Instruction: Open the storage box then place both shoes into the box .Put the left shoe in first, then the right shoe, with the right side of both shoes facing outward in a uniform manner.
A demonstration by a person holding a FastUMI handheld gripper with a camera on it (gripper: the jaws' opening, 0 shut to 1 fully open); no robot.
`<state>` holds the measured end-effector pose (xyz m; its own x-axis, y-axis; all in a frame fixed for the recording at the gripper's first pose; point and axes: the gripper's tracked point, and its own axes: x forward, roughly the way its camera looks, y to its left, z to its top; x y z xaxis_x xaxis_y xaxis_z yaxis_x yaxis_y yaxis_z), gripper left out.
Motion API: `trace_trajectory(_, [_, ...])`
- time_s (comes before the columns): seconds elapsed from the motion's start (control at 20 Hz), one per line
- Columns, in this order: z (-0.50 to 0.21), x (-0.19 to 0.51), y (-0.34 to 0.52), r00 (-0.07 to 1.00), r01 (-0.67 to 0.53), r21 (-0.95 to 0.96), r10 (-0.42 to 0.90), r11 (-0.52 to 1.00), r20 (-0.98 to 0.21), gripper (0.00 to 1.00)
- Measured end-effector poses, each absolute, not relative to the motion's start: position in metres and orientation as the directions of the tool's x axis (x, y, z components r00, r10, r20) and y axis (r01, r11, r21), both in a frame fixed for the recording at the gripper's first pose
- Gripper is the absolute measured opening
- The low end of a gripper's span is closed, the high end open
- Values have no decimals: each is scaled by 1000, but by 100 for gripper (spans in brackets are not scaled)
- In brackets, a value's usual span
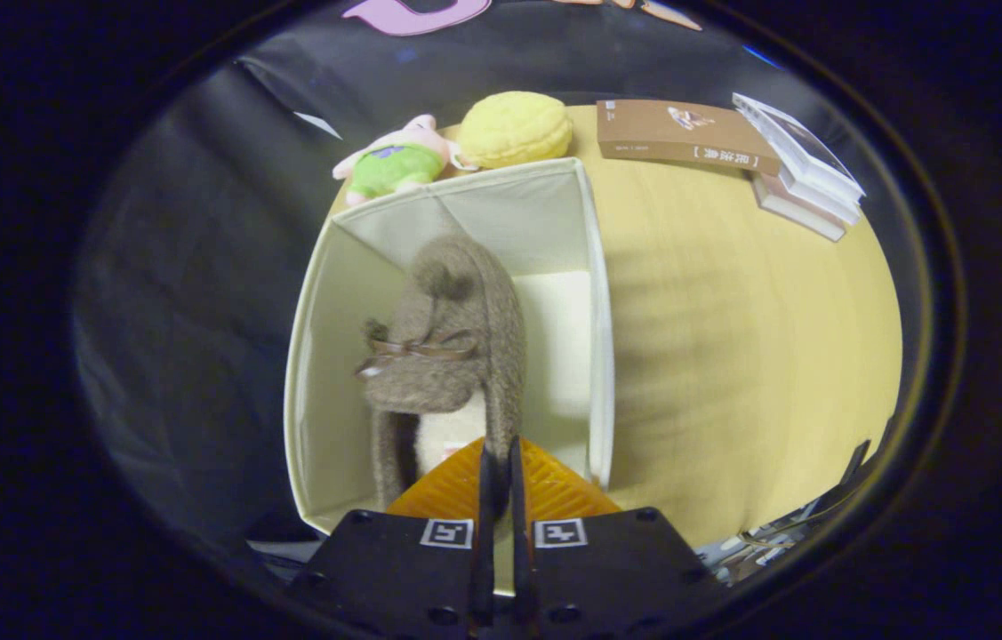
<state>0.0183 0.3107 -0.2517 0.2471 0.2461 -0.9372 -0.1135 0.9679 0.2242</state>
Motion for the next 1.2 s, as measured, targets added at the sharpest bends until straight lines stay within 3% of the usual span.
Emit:
trace_trajectory(0.2, [-217, 16, 330, 283, -146, 357, 385, 923, -879, 56])
trace_trajectory(0.5, [-177, 33, 303, 442, -173, 359, 398, 917, -804, 100])
trace_trajectory(0.9, [-122, 64, 187, 707, -81, 268, 245, 960, -664, 100])
trace_trajectory(1.2, [-54, 81, 142, 900, -144, 183, 206, 972, -384, 100])
